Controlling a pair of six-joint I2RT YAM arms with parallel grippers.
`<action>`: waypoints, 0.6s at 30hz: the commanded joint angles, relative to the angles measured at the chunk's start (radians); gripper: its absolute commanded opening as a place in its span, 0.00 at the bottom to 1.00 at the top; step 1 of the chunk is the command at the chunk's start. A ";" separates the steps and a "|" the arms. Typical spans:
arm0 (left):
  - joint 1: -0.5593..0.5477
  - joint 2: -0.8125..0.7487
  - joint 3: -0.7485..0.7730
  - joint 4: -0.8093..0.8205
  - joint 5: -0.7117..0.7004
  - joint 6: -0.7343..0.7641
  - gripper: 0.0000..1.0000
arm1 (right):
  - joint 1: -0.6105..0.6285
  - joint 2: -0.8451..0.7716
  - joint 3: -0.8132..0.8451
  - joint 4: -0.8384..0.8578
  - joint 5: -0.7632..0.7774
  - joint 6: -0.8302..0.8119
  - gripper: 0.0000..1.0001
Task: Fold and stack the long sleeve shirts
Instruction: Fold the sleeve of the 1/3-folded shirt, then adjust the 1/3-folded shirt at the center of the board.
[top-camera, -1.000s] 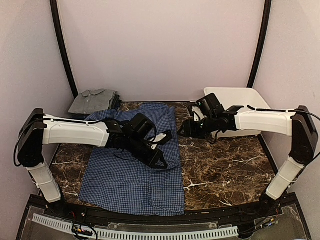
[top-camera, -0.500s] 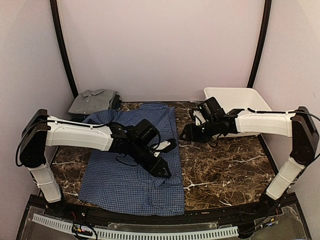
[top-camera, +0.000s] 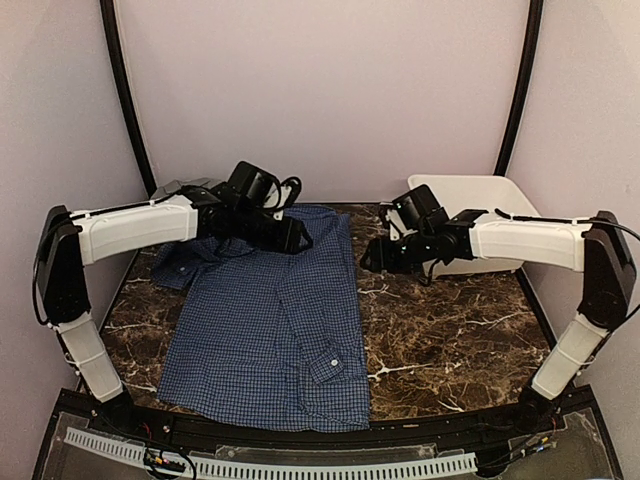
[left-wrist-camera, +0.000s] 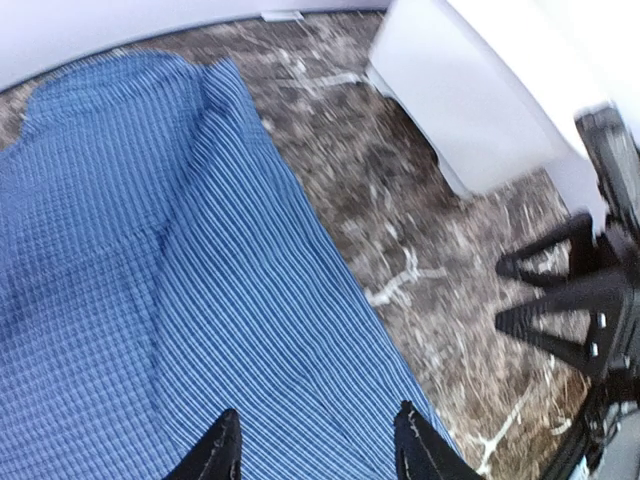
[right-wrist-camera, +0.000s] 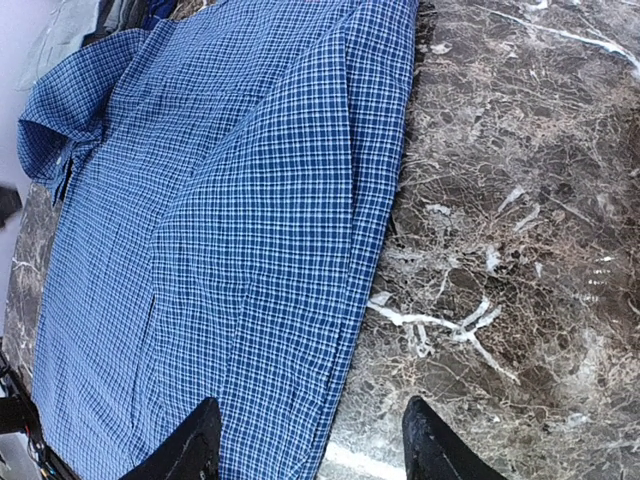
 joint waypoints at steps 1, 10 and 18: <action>0.070 0.096 0.115 0.032 -0.091 0.049 0.49 | -0.004 0.054 0.046 0.028 0.010 -0.032 0.58; 0.187 0.395 0.389 0.084 0.019 0.082 0.43 | 0.015 0.165 0.136 0.043 -0.020 -0.043 0.50; 0.205 0.621 0.597 0.073 0.069 0.092 0.42 | 0.052 0.244 0.161 0.039 -0.040 -0.048 0.43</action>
